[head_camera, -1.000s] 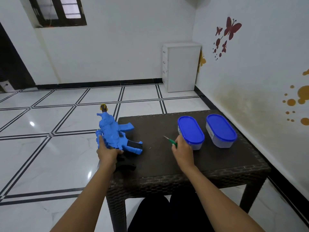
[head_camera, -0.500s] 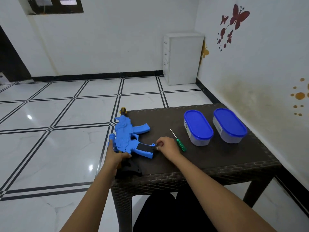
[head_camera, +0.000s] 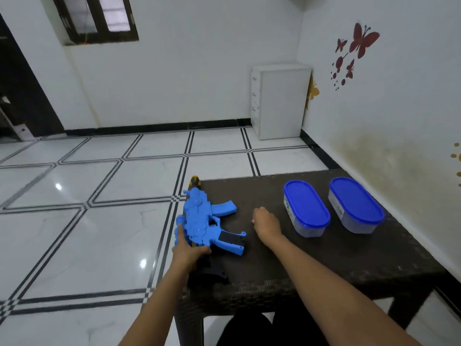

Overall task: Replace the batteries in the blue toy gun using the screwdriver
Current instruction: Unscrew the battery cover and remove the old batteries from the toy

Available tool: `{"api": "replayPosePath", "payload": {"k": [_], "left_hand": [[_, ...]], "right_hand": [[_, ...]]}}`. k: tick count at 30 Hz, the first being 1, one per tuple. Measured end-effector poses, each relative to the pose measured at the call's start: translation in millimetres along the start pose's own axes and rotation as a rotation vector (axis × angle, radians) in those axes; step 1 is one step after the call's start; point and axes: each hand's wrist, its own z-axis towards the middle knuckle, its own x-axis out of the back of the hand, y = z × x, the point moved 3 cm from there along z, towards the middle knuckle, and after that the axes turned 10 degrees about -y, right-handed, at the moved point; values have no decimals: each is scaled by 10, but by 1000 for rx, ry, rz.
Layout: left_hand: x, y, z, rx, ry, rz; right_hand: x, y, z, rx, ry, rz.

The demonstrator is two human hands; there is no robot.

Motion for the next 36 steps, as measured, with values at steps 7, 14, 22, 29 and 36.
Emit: {"api": "replayPosePath", "payload": {"k": [7,14,22,29,36], "left_hand": [[-157,-14,-61,-7,-52,19],[-120,30,54,105,-103,259],[-56,215,0,190,-45,1042],[-505,49,-37,-28,-113,1175],[-512,-35,-8,-86,-11,1181]], "right_hand": [[86,-16,-38,-6,-14,63],[4,2,-385,-46,-116,356],[-181,-79,-521,-83,-127,377],[-199,-101,-530,-156,-220,429],[-191,-95,-465,-186,-189,516]]}}
